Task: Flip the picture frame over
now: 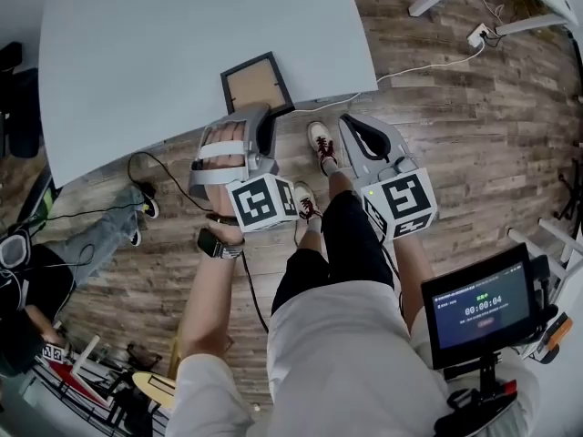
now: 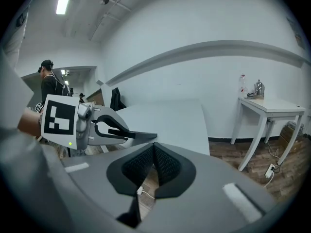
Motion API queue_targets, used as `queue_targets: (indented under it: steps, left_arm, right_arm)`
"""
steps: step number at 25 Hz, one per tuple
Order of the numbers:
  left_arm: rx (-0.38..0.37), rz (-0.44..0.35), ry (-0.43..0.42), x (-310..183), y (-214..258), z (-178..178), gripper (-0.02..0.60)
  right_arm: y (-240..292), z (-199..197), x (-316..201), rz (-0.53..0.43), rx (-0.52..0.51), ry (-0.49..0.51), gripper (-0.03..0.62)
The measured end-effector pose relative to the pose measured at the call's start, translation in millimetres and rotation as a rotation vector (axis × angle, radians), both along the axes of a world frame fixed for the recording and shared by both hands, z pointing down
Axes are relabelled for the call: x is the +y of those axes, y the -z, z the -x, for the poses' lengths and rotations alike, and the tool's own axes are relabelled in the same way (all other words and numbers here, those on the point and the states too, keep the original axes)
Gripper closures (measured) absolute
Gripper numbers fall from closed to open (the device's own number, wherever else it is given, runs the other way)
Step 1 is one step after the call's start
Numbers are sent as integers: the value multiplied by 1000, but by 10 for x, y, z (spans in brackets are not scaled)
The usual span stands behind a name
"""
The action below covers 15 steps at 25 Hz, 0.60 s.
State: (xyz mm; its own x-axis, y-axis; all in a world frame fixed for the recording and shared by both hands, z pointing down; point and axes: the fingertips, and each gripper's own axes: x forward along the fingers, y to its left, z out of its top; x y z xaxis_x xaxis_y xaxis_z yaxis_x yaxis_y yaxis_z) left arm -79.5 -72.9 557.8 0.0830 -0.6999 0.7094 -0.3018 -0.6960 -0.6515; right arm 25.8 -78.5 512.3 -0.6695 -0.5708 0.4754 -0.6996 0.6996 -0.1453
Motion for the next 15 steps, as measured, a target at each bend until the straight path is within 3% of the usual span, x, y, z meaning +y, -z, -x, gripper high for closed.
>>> queue_targets:
  steps: [7,10,15]
  left_arm:
    - [80,100,-31,-45,359,-44,509]
    - [174,149,-29,-64,547,-97,509]
    - [370,342,-42,-63,707,-152,509]
  right_arm:
    - [253,53,-113,-24,-21,-25,592]
    - [421,41,-186,-39,-31,-40,592]
    - [621,112,-388,-54,-43,-47,592]
